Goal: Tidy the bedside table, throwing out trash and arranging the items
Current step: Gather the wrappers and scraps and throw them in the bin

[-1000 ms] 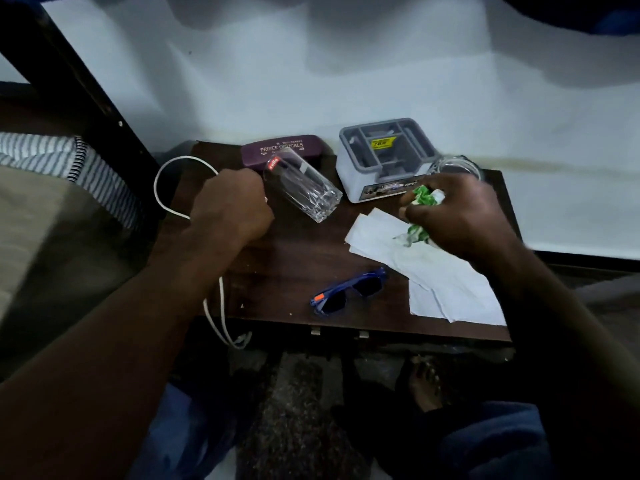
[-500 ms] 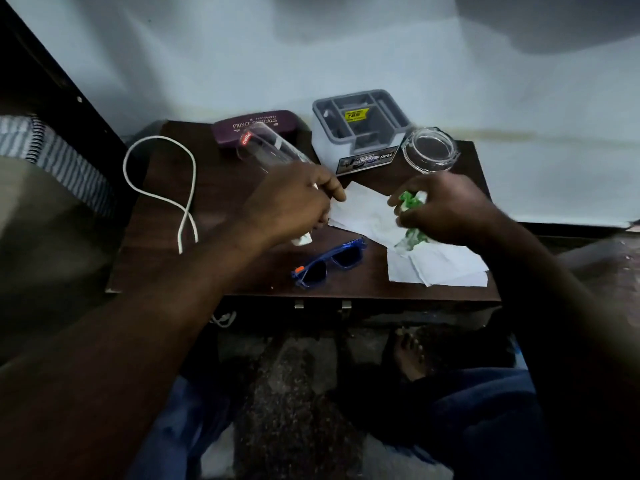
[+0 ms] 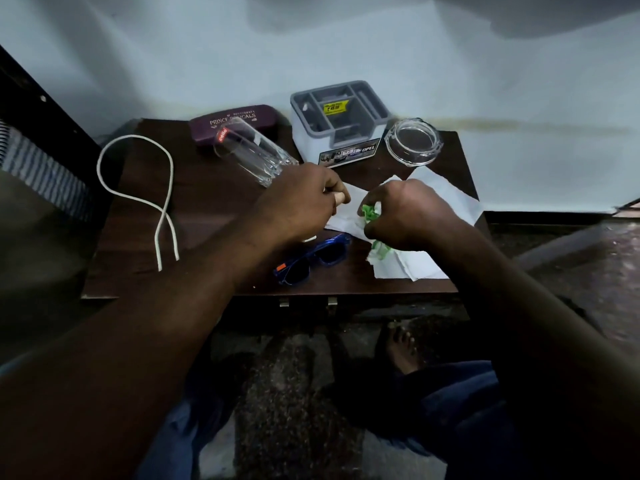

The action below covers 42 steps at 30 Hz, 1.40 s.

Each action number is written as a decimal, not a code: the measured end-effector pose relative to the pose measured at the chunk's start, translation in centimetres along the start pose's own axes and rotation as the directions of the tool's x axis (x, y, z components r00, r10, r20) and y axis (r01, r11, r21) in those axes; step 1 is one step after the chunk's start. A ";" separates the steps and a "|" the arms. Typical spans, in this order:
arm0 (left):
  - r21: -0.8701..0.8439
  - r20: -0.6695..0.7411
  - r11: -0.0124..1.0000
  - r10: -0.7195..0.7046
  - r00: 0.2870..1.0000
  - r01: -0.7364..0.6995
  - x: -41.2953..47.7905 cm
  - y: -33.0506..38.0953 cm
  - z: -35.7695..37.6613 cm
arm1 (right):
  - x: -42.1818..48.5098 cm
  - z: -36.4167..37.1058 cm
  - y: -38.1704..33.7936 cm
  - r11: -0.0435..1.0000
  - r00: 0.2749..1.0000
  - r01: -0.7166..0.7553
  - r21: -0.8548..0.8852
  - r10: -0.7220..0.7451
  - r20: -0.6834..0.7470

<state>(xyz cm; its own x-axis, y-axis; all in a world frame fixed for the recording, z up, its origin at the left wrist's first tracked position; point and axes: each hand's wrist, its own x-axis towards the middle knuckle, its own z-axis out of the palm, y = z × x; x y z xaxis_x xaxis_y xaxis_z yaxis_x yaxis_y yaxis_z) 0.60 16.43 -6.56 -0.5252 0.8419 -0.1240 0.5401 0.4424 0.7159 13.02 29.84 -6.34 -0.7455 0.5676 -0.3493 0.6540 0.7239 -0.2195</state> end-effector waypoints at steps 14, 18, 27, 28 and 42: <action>-0.163 -0.042 0.986 0.041 0.998 -0.047 -0.9 2.9 -0.2 | -1.5 -3.0 0.0 0.027 0.986 -0.152 0.988 -0.067 0.153; 0.148 -0.194 0.965 0.244 0.950 -0.217 -2.1 3.8 0.2 | -2.5 -2.8 -1.3 -0.066 0.997 -0.080 0.995 0.009 0.080; -0.092 -0.383 0.961 0.207 0.900 -0.260 -6.6 7.9 2.7 | -7.0 -1.2 -2.2 -0.397 0.970 -0.098 0.912 0.167 0.177; -0.016 -0.390 0.970 0.218 0.895 -0.244 -6.8 8.5 3.3 | -8.0 -1.1 -2.0 -0.420 0.971 -0.092 0.903 0.163 0.174; -0.211 -0.278 0.951 0.164 0.946 -0.227 -10.2 22.2 14.9 | -22.1 -2.6 10.9 -0.561 0.951 0.090 0.823 0.294 0.096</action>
<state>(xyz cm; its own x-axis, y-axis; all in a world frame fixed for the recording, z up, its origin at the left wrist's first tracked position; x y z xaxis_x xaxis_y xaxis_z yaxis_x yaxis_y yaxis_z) 27.76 22.26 0.36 -0.5912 0.7836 0.1911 0.4938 0.1644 0.8539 36.28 26.22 1.38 -0.5044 0.7147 -0.4845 -0.3282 -0.6777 -0.6580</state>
